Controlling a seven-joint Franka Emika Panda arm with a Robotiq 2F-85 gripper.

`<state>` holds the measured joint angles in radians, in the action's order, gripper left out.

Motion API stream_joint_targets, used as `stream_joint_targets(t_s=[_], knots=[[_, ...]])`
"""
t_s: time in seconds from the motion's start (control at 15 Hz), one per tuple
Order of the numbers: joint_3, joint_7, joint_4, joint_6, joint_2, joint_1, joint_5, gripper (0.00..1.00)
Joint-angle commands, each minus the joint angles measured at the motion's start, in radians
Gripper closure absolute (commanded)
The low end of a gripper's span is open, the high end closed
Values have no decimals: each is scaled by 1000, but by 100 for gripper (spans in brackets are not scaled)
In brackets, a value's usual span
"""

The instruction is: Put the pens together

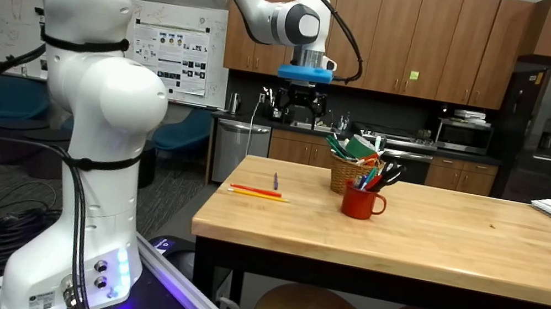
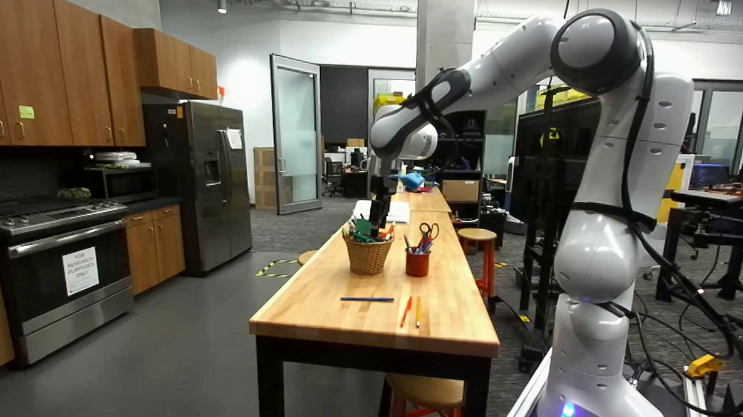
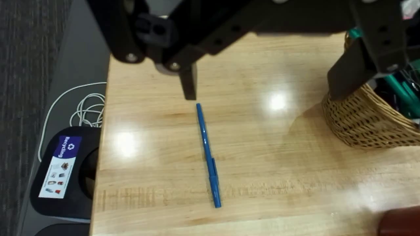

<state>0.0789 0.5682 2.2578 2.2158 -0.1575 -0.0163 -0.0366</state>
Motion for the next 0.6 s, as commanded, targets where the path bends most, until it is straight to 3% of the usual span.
stream_joint_targets(t_s=[0.0, 0.53], knots=[[-17, 41, 32, 68, 14, -13, 11, 0], [-40, 94, 80, 175, 79, -20, 21, 0]])
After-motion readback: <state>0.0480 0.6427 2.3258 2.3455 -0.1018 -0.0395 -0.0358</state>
